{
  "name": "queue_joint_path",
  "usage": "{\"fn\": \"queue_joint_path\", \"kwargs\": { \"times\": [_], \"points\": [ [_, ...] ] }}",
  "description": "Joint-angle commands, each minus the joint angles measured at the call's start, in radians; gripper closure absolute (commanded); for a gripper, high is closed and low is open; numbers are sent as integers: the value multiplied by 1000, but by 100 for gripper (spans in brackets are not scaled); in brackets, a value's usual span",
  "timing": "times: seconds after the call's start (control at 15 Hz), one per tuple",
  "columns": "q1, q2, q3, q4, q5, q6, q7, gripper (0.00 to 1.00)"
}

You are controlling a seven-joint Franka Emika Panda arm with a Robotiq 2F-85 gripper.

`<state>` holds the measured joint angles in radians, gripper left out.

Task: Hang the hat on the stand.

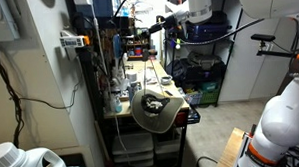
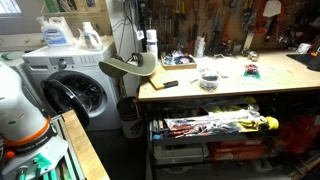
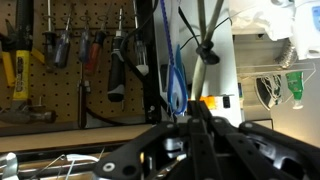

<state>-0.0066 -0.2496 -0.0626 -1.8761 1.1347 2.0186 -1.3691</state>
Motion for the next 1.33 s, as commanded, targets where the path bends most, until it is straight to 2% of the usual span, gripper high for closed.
{"fn": "queue_joint_path", "kwargs": {
  "times": [0.0,0.07,0.4,0.93,1.27],
  "points": [
    [5,8,21,8,-6,43,20,99],
    [3,6,11,4,-2,17,7,98],
    [6,8,18,4,-3,30,7,99],
    [21,-65,103,-115,-68,323,142,99],
    [39,-134,113,-196,-84,435,219,99]
  ]
}}
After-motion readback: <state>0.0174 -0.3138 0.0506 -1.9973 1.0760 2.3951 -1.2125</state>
